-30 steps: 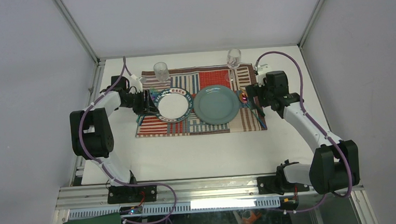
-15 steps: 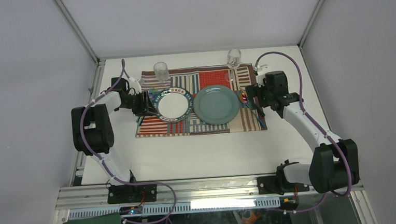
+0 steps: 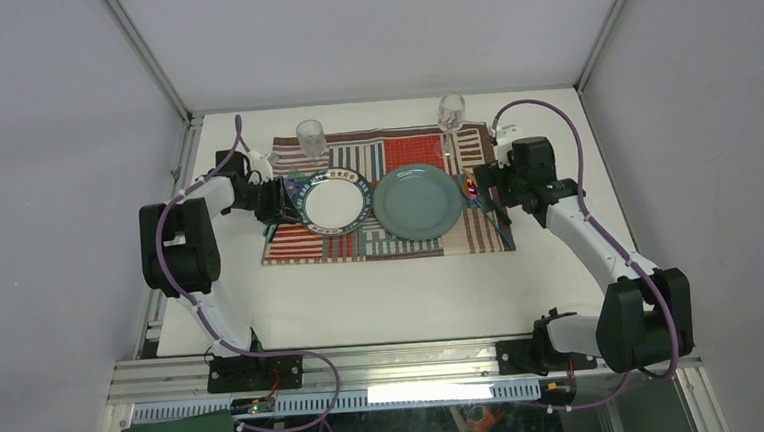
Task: Set the dinner table for one person
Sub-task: Adjust the plate on the napkin.
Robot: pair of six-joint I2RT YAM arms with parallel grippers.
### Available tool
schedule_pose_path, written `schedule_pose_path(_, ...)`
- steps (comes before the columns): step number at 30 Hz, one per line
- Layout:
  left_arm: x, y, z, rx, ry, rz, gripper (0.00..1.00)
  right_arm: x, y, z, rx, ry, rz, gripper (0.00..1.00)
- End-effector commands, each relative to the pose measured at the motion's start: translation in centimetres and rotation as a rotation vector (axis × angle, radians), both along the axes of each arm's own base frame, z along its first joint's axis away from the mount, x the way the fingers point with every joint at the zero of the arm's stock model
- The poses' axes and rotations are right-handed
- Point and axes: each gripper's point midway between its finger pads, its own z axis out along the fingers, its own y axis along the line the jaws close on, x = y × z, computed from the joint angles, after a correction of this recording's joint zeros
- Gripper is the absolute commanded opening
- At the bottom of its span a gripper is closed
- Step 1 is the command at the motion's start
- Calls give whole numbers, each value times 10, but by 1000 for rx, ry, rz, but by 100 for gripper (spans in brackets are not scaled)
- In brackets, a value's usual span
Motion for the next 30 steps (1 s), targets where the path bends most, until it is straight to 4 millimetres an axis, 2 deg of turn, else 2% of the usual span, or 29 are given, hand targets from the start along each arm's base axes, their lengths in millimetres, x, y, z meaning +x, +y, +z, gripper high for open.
schedule_pose_path(1, 14, -2, 12, -40, -52, 10, 29, 11, 0, 18, 11, -60, -2, 100)
schedule_pose_path(3, 14, -1, 12, -36, -54, 14, 22, 11, 0, 18, 11, -59, 0, 100)
schedule_pose_path(7, 16, 0, 14, -33, -63, 14, 17, 10, 0, 18, 11, -60, 0, 100)
schedule_pose_path(15, 19, -3, 15, -52, -57, 13, 17, 10, 0, 19, 10, -61, 1, 100)
schedule_pose_path(18, 18, -4, 17, -53, -57, 11, 9, 10, 0, 19, 9, -63, 2, 100)
schedule_pose_path(19, 17, -2, 17, -47, -56, 15, 9, 9, 0, 19, 9, -62, 1, 100)
schedule_pose_path(21, 15, -1, 21, -31, -72, 11, 17, 10, -1, 21, 7, -68, -1, 100)
schedule_pose_path(22, 14, 1, 21, -20, -74, 14, 18, 10, -1, 21, 8, -68, -1, 100)
schedule_pose_path(30, 7, -1, 28, -30, -70, 2, 17, 10, 0, 21, 10, -67, 5, 100)
